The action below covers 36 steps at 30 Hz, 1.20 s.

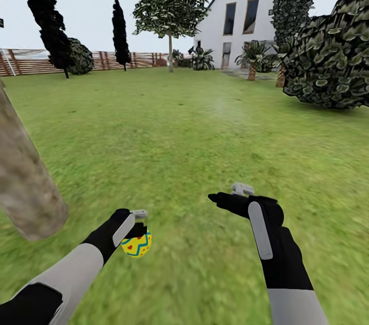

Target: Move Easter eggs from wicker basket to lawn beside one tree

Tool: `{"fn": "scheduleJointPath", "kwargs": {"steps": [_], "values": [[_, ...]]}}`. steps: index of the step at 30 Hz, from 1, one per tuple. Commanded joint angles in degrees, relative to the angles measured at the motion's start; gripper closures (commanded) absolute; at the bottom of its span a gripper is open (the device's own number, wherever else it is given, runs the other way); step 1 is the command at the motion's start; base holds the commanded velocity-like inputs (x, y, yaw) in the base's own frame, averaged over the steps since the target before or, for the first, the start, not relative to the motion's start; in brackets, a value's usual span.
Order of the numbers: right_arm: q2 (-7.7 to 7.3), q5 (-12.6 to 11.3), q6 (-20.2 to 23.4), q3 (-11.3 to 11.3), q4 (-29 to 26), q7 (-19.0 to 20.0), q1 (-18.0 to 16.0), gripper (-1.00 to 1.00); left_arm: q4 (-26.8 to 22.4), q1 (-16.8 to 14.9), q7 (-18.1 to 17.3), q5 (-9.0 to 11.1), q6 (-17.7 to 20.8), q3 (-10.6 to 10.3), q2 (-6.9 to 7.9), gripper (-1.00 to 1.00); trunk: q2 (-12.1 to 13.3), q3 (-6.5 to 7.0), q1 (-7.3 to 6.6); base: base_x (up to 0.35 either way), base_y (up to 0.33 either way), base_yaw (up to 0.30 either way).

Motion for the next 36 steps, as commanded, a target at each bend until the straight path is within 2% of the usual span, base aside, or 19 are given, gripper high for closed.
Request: {"fn": "scheduleJointPath", "kwargs": {"steps": [1,36], "values": [[0.05,-0.64,0.22,-0.07,-0.05,-0.56,-0.04,-1.0,-0.08,-0.04,0.51,0.53,0.12,-0.32,0.06,1.0,-0.04,-0.29,0.01,0.0,0.0,0.0],[0.05,-0.64,0.22,-0.07,-0.05,-0.55,-0.04,-1.0,-0.08,-0.04,0.51,0.46,-1.22,-0.4,0.1,1.0,-0.51,-8.04,0.91,0.0,0.0,0.0]]}}
